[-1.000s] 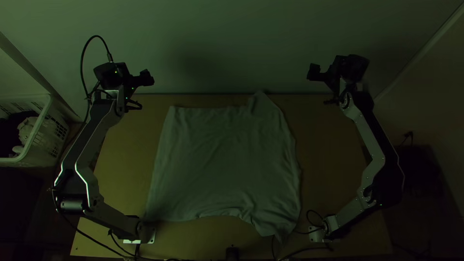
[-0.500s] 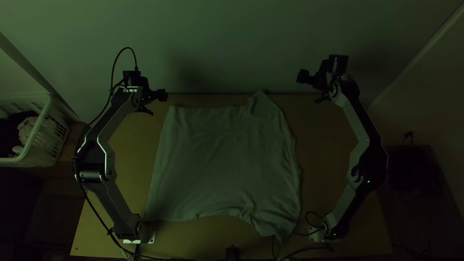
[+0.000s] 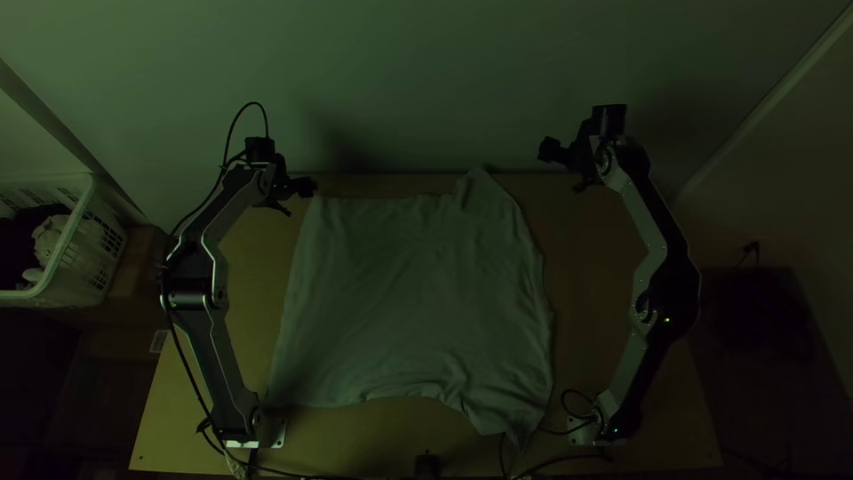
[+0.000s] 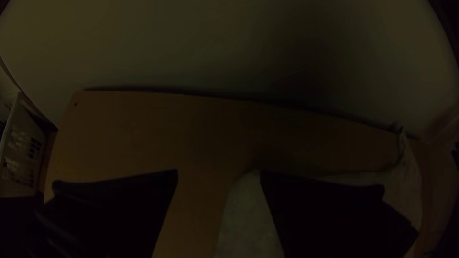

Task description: Fold the t-shirt

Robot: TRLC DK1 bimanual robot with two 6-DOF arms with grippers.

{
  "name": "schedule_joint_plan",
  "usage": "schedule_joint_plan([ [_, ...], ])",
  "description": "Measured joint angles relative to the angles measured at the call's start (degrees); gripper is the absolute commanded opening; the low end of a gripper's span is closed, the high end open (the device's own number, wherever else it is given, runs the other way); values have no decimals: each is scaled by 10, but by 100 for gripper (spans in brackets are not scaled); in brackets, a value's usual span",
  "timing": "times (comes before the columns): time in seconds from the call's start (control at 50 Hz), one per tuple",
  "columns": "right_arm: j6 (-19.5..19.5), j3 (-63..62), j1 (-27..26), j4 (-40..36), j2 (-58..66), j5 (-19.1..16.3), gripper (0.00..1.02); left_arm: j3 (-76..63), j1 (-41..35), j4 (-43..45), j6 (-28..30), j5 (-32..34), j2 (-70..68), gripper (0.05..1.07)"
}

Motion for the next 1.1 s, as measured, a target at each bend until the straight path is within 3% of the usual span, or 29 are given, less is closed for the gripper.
schedule_joint_plan([
  [0.9,4,2,21,-11,35,-2,95,64,-39,-9,7,-23,97,84],
  [0.92,4,2,21,-11,36,-2,95,64,-39,-9,8,-25,97,79],
  [1.04,4,2,24,-11,48,-2,95,65,-44,-8,17,-31,98,17],
  [1.08,4,5,24,-16,55,-2,95,65,-46,-7,17,-34,99,7],
  [1.1,4,8,24,-20,59,-2,95,66,-47,-7,17,-36,99,8],
])
